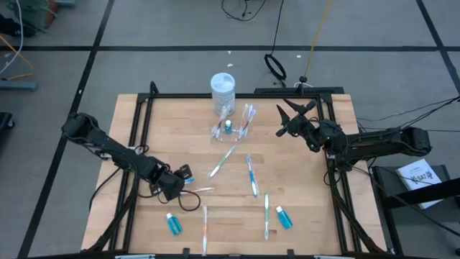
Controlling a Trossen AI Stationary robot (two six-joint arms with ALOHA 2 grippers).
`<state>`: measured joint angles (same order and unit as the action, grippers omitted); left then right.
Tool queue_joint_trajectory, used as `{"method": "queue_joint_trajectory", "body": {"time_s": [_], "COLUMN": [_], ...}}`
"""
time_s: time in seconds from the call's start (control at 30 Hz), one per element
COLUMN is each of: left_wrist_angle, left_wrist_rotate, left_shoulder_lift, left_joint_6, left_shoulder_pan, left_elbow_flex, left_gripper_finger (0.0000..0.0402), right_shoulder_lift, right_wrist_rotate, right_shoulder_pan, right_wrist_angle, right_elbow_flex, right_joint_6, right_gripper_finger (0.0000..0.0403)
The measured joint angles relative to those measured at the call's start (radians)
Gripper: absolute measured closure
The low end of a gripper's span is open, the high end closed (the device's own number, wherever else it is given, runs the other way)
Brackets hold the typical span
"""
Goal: Pick & Place toothbrushing station
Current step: Put the blue toothbrush into the transparent organizer
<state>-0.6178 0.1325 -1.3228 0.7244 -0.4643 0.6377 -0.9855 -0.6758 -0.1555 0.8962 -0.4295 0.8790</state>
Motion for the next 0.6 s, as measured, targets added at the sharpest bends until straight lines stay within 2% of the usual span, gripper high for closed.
{"method": "queue_joint_trajectory", "body": {"time_s": [0.2, 0.6], "left_wrist_angle": [0.094, 0.226], "left_wrist_rotate": [0.007, -0.03], "left_shoulder_lift": [0.001, 0.0], "left_joint_6": [0.134, 0.132], "left_shoulder_pan": [0.036, 0.223], "left_elbow_flex": [-0.039, -0.041], "left_gripper_finger": [0.0245, 0.0245], "right_shoulder_lift": [0.0, 0.0], "right_wrist_rotate": [0.0, 0.0], "right_shoulder_pan": [0.0, 0.0], "right_wrist_angle": [-0.005, -0.008], "right_elbow_flex": [0.0, 0.0], "right_joint_6": [0.003, 0.004], "right_gripper_finger": [0.0257, 0.0257]}}
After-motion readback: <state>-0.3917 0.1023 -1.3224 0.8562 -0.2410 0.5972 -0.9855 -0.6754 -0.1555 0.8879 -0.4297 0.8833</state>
